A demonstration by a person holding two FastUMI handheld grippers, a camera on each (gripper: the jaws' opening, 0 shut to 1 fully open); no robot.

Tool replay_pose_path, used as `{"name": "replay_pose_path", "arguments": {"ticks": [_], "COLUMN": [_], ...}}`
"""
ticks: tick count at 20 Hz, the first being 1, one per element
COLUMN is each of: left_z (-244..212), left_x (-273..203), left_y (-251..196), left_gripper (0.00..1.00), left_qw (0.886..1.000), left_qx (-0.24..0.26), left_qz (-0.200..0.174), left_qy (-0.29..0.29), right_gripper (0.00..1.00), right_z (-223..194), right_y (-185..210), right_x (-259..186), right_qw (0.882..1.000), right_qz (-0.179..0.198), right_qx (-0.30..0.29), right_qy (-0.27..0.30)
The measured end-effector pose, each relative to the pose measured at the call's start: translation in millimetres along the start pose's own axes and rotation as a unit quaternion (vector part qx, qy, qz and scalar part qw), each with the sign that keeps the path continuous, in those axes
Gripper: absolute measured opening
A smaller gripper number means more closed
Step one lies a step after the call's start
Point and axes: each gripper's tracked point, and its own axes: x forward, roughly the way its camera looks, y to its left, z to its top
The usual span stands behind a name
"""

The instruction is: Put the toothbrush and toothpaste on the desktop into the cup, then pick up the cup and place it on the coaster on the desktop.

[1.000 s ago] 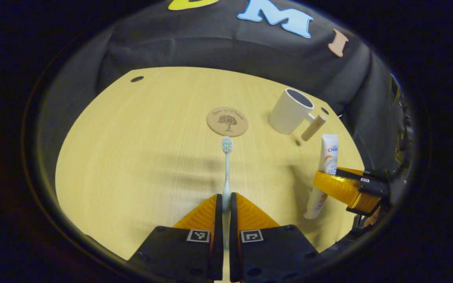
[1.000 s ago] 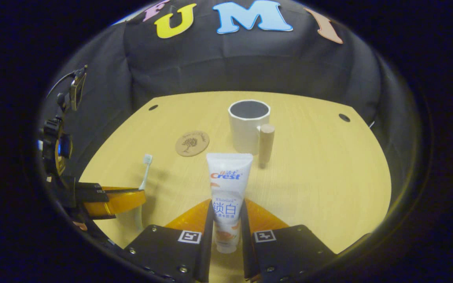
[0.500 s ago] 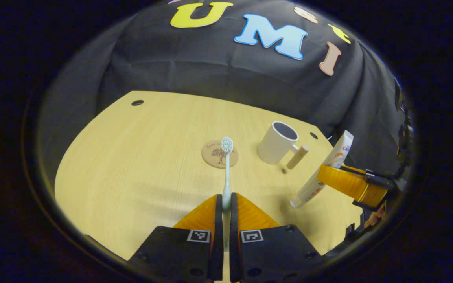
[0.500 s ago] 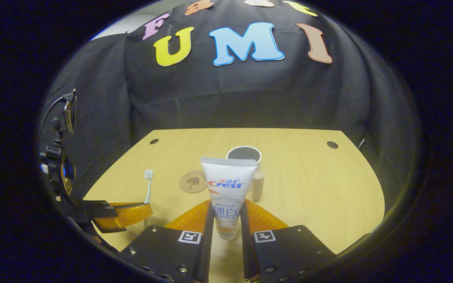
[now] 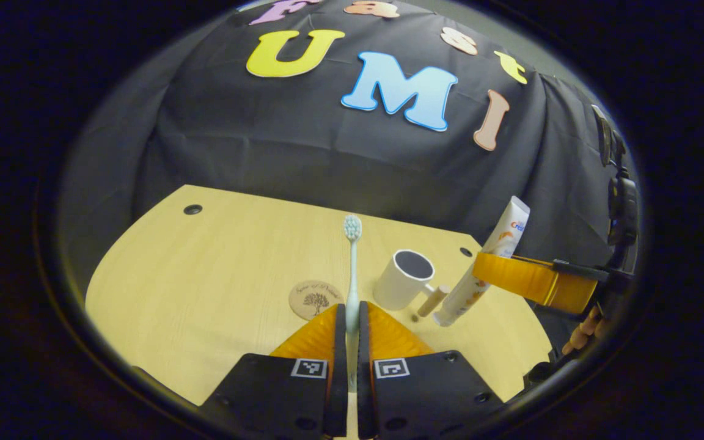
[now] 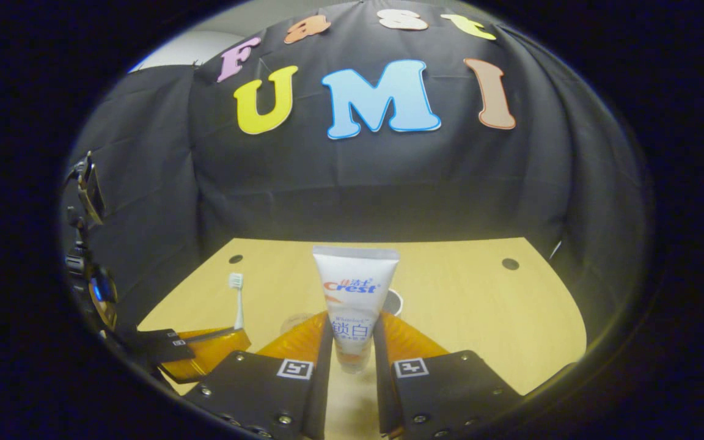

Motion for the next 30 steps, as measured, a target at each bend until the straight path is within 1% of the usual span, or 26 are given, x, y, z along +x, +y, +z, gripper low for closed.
{"name": "replay_pose_path", "arguments": {"ticks": [5, 10, 11, 14, 16, 17, 18, 20, 21, 22, 24, 27, 28, 29, 30], "left_z": [36.8, 59.0, 60.7, 62.2, 59.1, 59.5, 59.3, 60.9, 60.8, 60.1, 60.9, 61.6, 64.1, 64.8, 65.5], "left_x": [8.0, 14.7, 16.0, 22.9, 29.0, 32.1, 34.9, 39.1, 41.2, 41.8, 45.4, 50.6, 51.7, 53.7, 55.9], "left_y": [-3.4, -13.3, -14.2, -15.2, -13.5, -13.3, -12.9, -11.7, -11.8, -12.1, -12.0, -11.1, -11.6, -12.1, -12.6], "left_gripper": [0.14, 0.14, 0.14, 0.13, 0.14, 0.12, 0.14, 0.14, 0.12, 0.14, 0.14, 0.14, 0.14, 0.14, 0.14], "left_qw": [0.999, 0.997, 0.997, 0.997, 0.997, 0.997, 0.996, 0.996, 0.996, 0.996, 0.996, 0.996, 0.995, 0.995, 0.995], "left_qx": [0.017, 0.038, 0.04, 0.036, 0.04, 0.043, 0.046, 0.051, 0.053, 0.053, 0.054, 0.058, 0.061, 0.063, 0.064], "left_qz": [-0.005, -0.025, -0.028, -0.038, -0.04, -0.042, -0.044, -0.045, -0.046, -0.048, -0.05, -0.051, -0.051, -0.052, -0.053], "left_qy": [-0.043, -0.064, -0.063, -0.064, -0.059, -0.056, -0.055, -0.053, -0.053, -0.052, -0.05, -0.053, -0.054, -0.056, -0.057], "right_gripper": [0.33, 0.34, 0.35, 0.34, 0.34, 0.34, 0.32, 0.33, 0.34, 0.36, 0.35, 0.39, 0.35, 0.35, 0.38], "right_z": [32.8, 46.0, 44.7, 31.1, 20.9, 16.3, 11.1, -1.2, -8.2, -14.2, -25.6, -43.0, -45.2, -46.8, -44.4], "right_y": [-5.0, -22.8, -26.1, -33.7, -36.4, -37.8, -39.1, -39.3, -38.9, -38.2, -36.5, -34.9, -34.8, -35.5, -36.5], "right_x": [26.0, 57.1, 64.5, 84.2, 97.3, 102.6, 107.1, 116.3, 119.5, 122.5, 129.3, 133.0, 130.5, 131.1, 129.3], "right_qw": [0.999, 0.998, 0.998, 0.998, 0.998, 0.998, 0.998, 0.998, 0.998, 0.998, 0.997, 0.995, 0.995, 0.994, 0.995], "right_qz": [-0.008, -0.032, -0.037, -0.044, -0.049, -0.052, -0.055, -0.056, -0.056, -0.055, -0.054, -0.053, -0.054, -0.057, -0.056], "right_qx": [0.012, 0.019, 0.021, 0.029, 0.023, 0.017, 0.014, 0.012, 0.011, 0.009, 0.004, -0.005, -0.007, -0.011, -0.015], "right_qy": [-0.033, -0.047, -0.047, -0.027, -0.013, -0.007, 0.001, 0.02, 0.03, 0.041, 0.059, 0.083, 0.087, 0.09, 0.087]}}
